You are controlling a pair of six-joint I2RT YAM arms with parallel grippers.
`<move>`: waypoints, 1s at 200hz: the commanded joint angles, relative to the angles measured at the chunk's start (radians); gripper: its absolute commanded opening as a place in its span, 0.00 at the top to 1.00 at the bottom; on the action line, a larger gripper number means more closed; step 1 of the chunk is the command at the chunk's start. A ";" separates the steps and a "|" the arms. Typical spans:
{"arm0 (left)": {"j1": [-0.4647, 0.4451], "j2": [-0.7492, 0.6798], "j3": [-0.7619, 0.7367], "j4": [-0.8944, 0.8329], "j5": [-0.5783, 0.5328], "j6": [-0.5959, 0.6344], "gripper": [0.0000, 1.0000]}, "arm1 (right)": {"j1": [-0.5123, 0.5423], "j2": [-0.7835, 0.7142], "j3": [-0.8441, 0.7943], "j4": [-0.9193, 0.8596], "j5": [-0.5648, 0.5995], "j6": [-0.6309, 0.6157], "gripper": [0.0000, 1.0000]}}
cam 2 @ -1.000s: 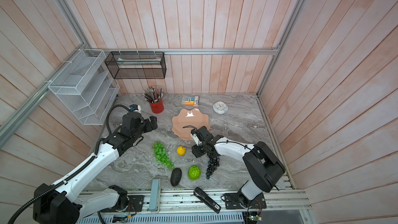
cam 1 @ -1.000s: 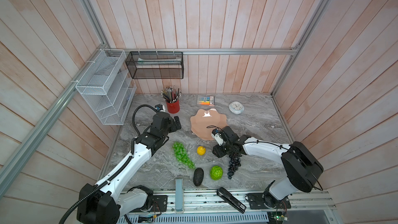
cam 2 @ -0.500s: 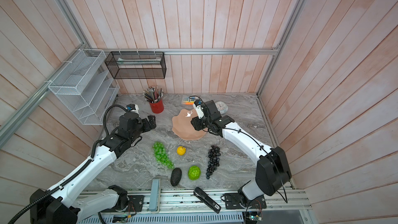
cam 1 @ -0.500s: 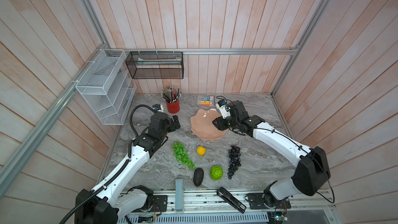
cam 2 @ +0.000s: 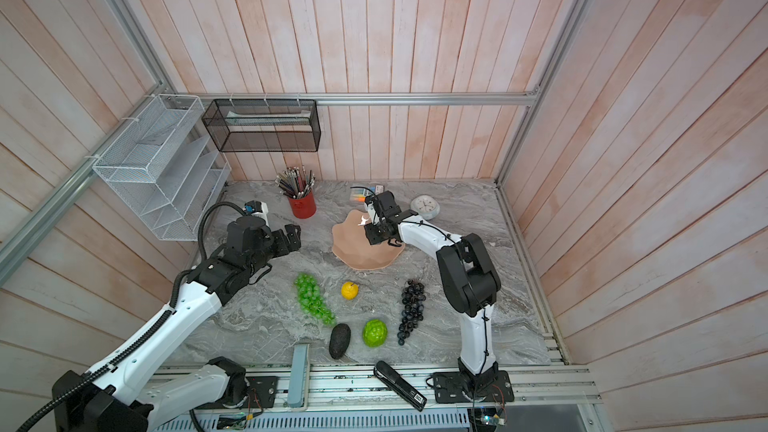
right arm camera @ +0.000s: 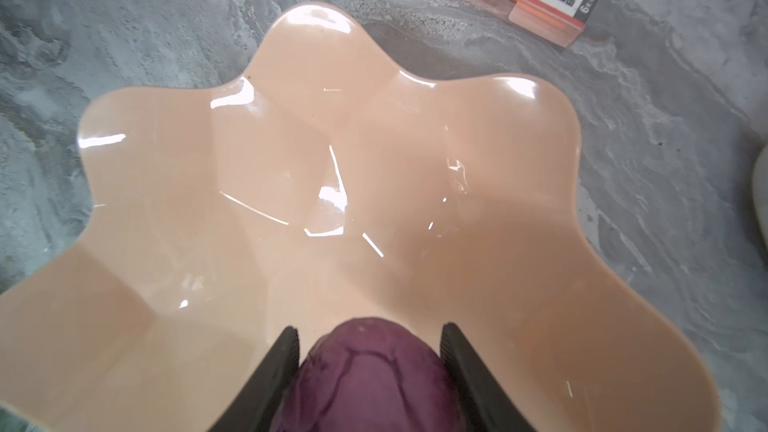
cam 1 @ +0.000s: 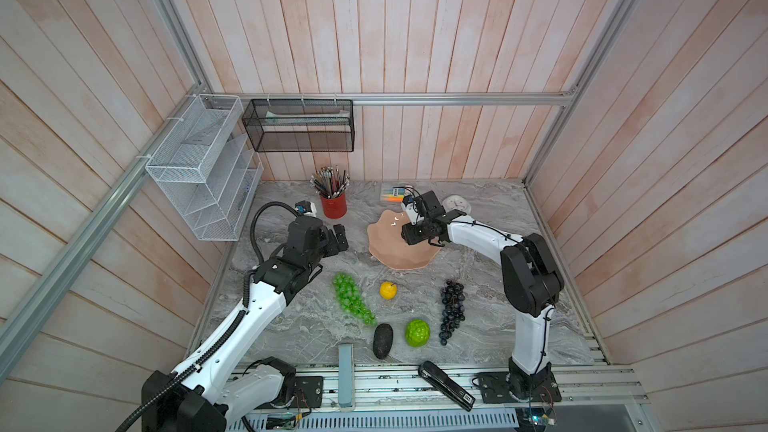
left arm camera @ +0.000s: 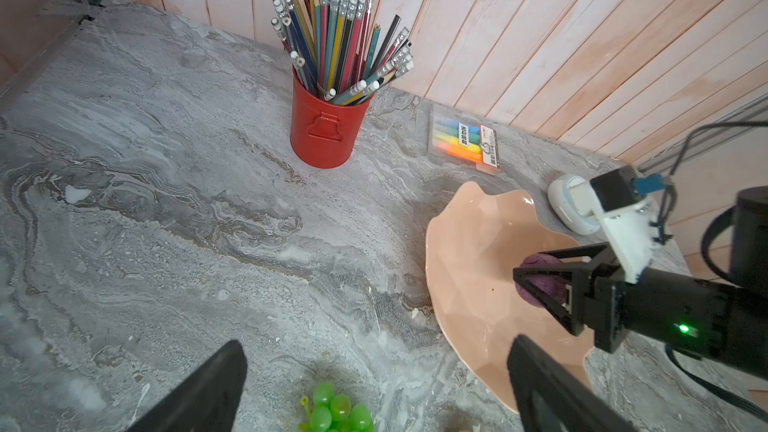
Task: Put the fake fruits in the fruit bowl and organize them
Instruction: 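Lift the purple fruit with the right gripper and lower it into the peach bowl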
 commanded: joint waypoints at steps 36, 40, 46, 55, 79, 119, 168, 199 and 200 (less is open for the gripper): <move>0.005 0.008 0.028 -0.020 0.001 -0.008 0.00 | -0.002 0.096 0.078 0.074 0.055 -0.029 0.53; 0.005 0.012 0.028 -0.019 0.001 -0.008 0.00 | -0.001 0.105 0.083 0.075 0.059 -0.030 0.53; 0.005 0.015 0.030 -0.018 0.001 -0.008 0.00 | -0.002 0.119 0.097 0.071 0.063 -0.035 0.53; 0.006 0.021 0.034 -0.018 0.002 -0.009 0.00 | -0.004 0.144 0.126 0.052 0.066 -0.045 0.52; 0.006 0.021 0.034 -0.016 0.000 -0.006 0.00 | -0.003 0.184 0.170 0.034 0.057 -0.050 0.52; 0.006 0.015 0.029 -0.019 -0.007 -0.001 0.00 | -0.002 0.210 0.194 0.034 0.037 -0.036 0.49; 0.006 0.011 0.056 -0.062 -0.020 0.004 0.00 | 0.006 0.207 0.189 0.032 0.040 -0.040 0.30; 0.006 -0.009 0.052 -0.057 -0.024 0.007 0.00 | 0.015 0.187 0.179 0.042 0.045 -0.050 0.21; 0.006 -0.009 0.052 -0.056 -0.024 0.007 0.00 | 0.016 0.186 0.179 0.042 0.045 -0.049 0.21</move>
